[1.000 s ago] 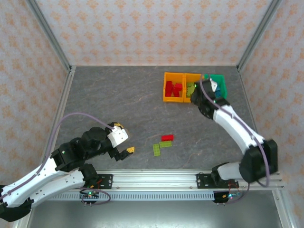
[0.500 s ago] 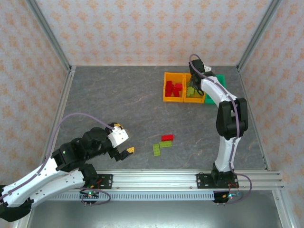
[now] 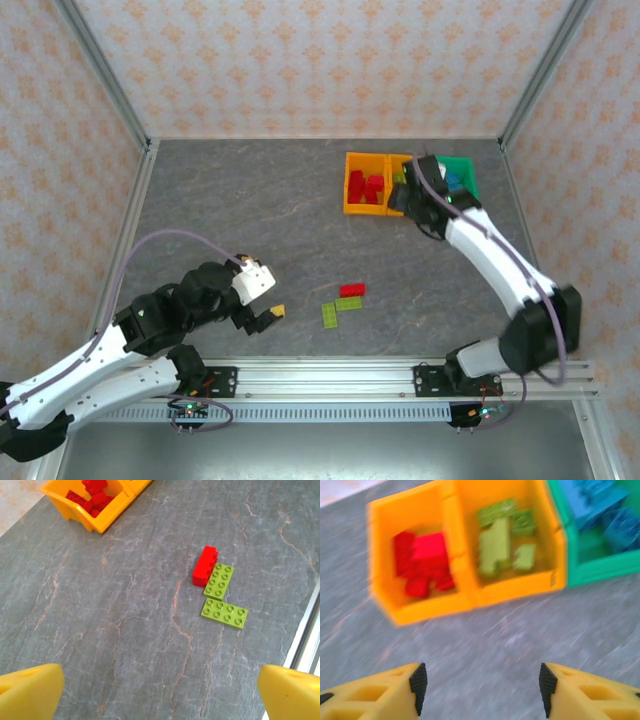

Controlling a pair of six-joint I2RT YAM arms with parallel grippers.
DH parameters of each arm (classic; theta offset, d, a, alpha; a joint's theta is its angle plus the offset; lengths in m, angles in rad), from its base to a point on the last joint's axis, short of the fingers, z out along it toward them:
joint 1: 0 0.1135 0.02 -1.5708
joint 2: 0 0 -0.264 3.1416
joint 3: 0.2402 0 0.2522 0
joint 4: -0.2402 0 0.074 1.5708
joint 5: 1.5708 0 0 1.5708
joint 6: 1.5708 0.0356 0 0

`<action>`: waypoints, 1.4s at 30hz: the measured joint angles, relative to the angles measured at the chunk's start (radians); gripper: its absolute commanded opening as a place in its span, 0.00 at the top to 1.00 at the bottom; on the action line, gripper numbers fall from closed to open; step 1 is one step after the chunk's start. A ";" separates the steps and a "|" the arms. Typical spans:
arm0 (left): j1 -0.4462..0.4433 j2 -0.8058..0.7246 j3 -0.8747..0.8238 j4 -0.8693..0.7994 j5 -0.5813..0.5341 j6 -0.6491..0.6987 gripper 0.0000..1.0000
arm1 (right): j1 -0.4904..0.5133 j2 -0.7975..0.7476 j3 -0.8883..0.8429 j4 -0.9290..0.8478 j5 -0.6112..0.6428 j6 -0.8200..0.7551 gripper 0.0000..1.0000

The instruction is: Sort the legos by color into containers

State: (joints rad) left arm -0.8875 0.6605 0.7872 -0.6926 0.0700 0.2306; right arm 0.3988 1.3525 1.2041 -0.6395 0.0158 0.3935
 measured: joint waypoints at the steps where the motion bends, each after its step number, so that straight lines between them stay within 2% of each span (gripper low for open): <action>1: 0.000 0.024 0.024 -0.005 -0.004 -0.023 0.00 | 0.039 -0.069 -0.050 -0.005 -0.029 0.011 0.35; 5: 0.000 0.091 0.078 -0.003 -0.013 -0.121 0.00 | 0.223 -0.217 -0.166 -0.078 -0.098 0.062 0.34; 9: 0.000 0.107 0.060 0.001 -0.034 -0.211 0.00 | 0.443 -0.216 -0.233 -0.132 -0.121 0.174 0.29; 13: 0.000 0.082 0.023 0.001 -0.080 -0.282 0.00 | 0.668 -0.079 -0.235 -0.149 -0.093 0.302 0.21; 16: 0.000 0.034 0.000 0.000 -0.110 -0.312 0.00 | 0.753 0.086 -0.197 -0.146 -0.066 0.359 0.17; 21: 0.000 -0.048 -0.011 -0.016 -0.128 -0.334 0.00 | 0.795 0.338 -0.095 -0.115 -0.029 0.397 0.19; 25: 0.000 -0.095 -0.013 -0.037 -0.132 -0.363 0.00 | 0.797 0.450 -0.065 -0.089 -0.004 0.412 0.28; 30: 0.000 -0.138 -0.046 -0.038 -0.143 -0.385 0.00 | 0.798 0.469 -0.074 -0.050 -0.007 0.436 0.41; 37: 0.000 -0.136 -0.066 -0.045 -0.161 -0.400 0.00 | 0.799 0.435 -0.129 0.016 -0.014 0.476 0.66; 42: 0.000 -0.115 -0.066 -0.047 -0.129 -0.406 0.00 | 0.799 0.397 -0.159 0.044 -0.018 0.491 0.71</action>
State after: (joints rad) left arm -0.8875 0.5453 0.7208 -0.7395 -0.0589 -0.1753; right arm 1.1980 1.7496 1.0447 -0.5957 -0.0017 0.8841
